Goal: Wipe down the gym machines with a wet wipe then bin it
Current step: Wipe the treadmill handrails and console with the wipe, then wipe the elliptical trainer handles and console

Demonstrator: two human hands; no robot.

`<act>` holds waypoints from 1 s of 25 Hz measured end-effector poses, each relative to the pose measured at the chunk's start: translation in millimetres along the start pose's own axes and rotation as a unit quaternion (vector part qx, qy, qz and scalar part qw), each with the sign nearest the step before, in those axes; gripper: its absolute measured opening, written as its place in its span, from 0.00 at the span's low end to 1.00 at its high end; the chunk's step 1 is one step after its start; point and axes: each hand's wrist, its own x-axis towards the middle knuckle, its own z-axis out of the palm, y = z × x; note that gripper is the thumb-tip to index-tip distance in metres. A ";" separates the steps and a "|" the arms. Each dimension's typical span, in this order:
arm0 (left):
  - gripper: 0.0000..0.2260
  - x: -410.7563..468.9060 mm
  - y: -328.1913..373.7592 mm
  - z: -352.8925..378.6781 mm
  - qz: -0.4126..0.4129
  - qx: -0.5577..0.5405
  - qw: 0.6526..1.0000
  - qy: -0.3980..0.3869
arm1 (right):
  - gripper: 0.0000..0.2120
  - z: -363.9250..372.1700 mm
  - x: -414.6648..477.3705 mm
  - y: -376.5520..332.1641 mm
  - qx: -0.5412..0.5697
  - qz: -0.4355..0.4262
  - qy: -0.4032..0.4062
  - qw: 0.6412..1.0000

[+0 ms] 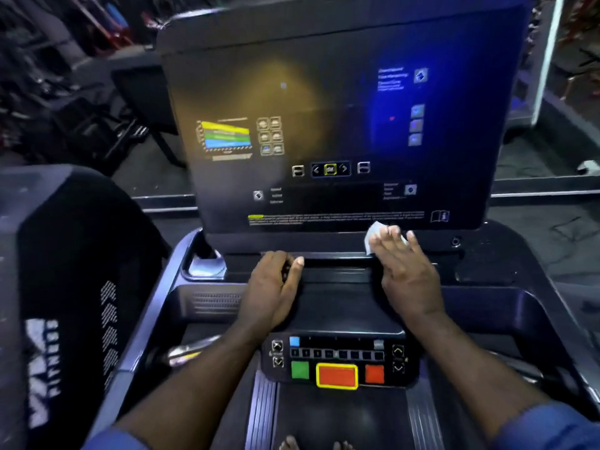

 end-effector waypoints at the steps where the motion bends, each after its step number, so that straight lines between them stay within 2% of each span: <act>1: 0.15 -10.0 -4.0 -6.4 -0.027 -0.009 1.000 0.003 | 0.27 -1.4 -0.4 -0.7 0.022 -0.011 -0.012 1.000; 4: 0.16 -32.6 -16.6 -24.4 -0.059 -0.026 0.998 -0.019 | 0.27 -7.2 0.4 -11.3 0.066 -0.022 -0.024 0.997; 6: 0.16 -47.0 -15.5 -36.8 -0.066 -0.049 0.996 -0.024 | 0.25 -13.8 8.4 -31.5 0.124 0.003 -0.037 0.992; 9: 0.17 -82.8 -19.1 -67.5 -0.069 -0.043 0.996 -0.019 | 0.16 -21.8 22.8 -90.2 0.300 0.103 -0.054 0.947; 11: 0.17 -120.5 -27.8 -99.2 -0.082 -0.027 0.996 -0.003 | 0.14 -26.5 21.1 -142.3 0.408 0.220 -0.118 0.878; 13: 0.13 -177.6 -40.5 -138.6 -0.137 -0.047 0.989 0.040 | 0.14 -34.6 3.1 -213.5 0.536 0.305 -0.225 0.754; 15: 0.06 -241.0 -45.4 -174.5 -0.222 -0.088 0.966 0.100 | 0.13 -48.0 -20.5 -281.3 0.620 0.342 -0.292 0.643; 17: 0.04 -330.9 -52.4 -212.6 -0.306 -0.116 0.930 0.171 | 0.12 -77.3 -59.3 -363.4 0.660 0.329 -0.373 0.562; 20: 0.11 -486.7 -51.2 -263.4 -0.388 -0.133 0.882 0.232 | 0.11 -137.0 -138.8 -483.6 0.662 0.248 -0.517 0.482; 23: 0.18 -629.2 -31.5 -296.6 -0.435 -0.180 0.836 0.282 | 0.10 -204.4 -221.9 -584.1 0.634 0.158 -0.619 0.436; 25: 0.18 -704.5 -13.7 -308.0 -0.446 -0.214 0.804 0.329 | 0.09 -244.7 -269.8 -632.1 0.616 0.111 -0.667 0.404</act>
